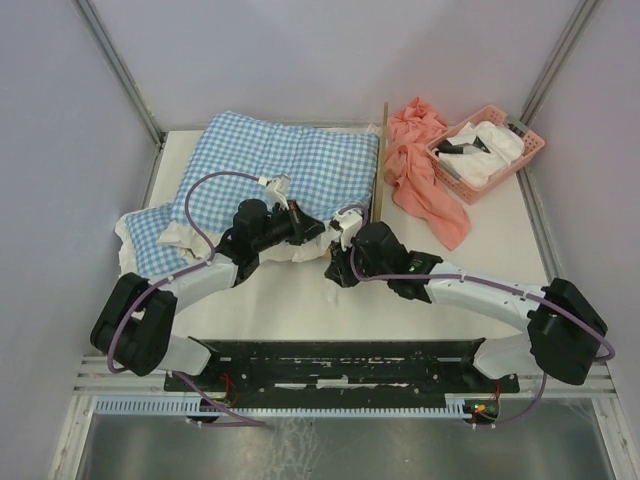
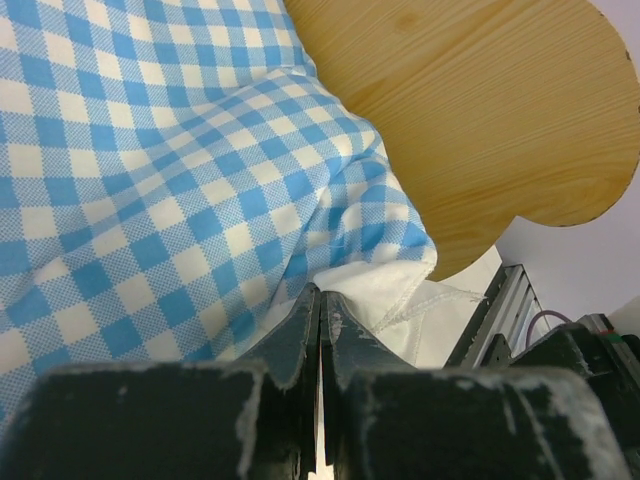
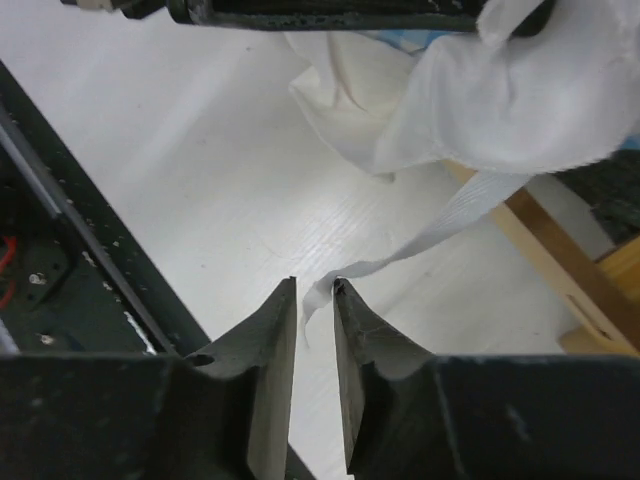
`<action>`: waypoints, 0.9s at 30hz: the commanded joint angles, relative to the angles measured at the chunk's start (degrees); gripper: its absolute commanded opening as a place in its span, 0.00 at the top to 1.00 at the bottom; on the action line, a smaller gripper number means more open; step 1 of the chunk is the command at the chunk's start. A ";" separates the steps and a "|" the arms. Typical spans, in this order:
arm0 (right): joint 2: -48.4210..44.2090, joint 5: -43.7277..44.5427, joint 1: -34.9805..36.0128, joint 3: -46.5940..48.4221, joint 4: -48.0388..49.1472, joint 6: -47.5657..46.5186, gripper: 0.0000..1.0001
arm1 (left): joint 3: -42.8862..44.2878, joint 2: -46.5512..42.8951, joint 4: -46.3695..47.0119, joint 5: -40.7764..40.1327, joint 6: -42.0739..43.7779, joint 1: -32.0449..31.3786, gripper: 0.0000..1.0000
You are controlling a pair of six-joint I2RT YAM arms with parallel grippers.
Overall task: Set up the pet bed
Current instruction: Cross the ropes on the bed frame, then tie the ropes to the bed frame.
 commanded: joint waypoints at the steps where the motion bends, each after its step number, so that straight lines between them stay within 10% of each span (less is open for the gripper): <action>1: 1.25 -7.20 0.28 -1.18 12.49 9.28 0.65 | -0.63 0.76 3.94 -0.14 -1.34 0.31 0.97; 9: 3.11 3.00 1.24 -6.01 11.45 -1.49 0.44 | -1.48 1.25 4.45 -0.11 -1.35 0.35 0.97; 27: 17.13 30.93 9.59 -12.51 43.95 -0.75 0.48 | -1.02 2.36 3.44 -1.87 0.75 0.41 0.97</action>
